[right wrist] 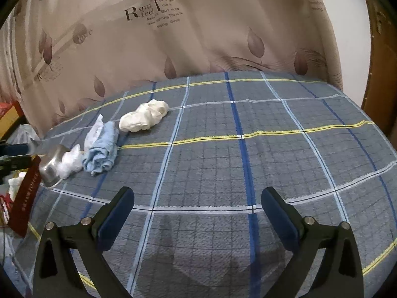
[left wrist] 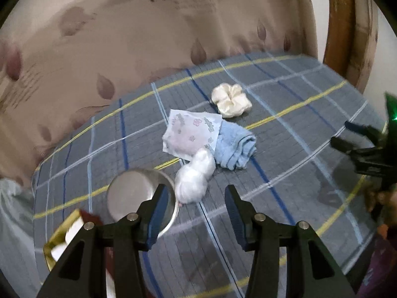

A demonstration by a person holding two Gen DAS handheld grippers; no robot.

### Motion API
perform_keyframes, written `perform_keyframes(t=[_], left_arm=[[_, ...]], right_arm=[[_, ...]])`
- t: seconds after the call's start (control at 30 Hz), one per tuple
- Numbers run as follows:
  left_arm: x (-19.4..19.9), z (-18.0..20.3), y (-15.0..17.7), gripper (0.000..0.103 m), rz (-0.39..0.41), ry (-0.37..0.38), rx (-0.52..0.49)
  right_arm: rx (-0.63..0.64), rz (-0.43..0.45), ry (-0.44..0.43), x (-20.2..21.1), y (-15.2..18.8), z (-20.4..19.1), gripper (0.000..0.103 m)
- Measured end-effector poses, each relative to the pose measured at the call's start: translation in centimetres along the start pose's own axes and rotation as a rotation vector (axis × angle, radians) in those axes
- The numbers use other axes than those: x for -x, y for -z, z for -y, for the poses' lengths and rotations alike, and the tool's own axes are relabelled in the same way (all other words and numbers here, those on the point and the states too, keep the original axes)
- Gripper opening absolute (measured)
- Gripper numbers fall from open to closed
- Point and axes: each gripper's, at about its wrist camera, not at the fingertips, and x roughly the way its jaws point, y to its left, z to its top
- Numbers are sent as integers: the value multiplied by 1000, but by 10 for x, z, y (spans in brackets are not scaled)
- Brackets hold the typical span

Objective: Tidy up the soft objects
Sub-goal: 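Grasp the plastic-wrapped white bundle beside the steel bowl with the left tool, then carry the plastic bundle toward the tray while the right tool grasps the cream cloth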

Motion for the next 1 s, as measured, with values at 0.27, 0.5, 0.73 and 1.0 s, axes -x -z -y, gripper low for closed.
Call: perform_keyframes(t=[0.27,0.5,0.73,1.0], left_arm=[[-58,7,-13,48,-120,46,-139],[-89,-6,-19,48,-177,54,-152],[-109,-15,-22,48,-208,36,-144],[-114,-18,-19,36,-181,32,-52]], right_arm=[[-3,15,-33,3,0,0,102],[-7,20,-46,4,0,1,102],[-11,21,-51,4,0,1,102],[-14,21,-50,4,0,1,102]])
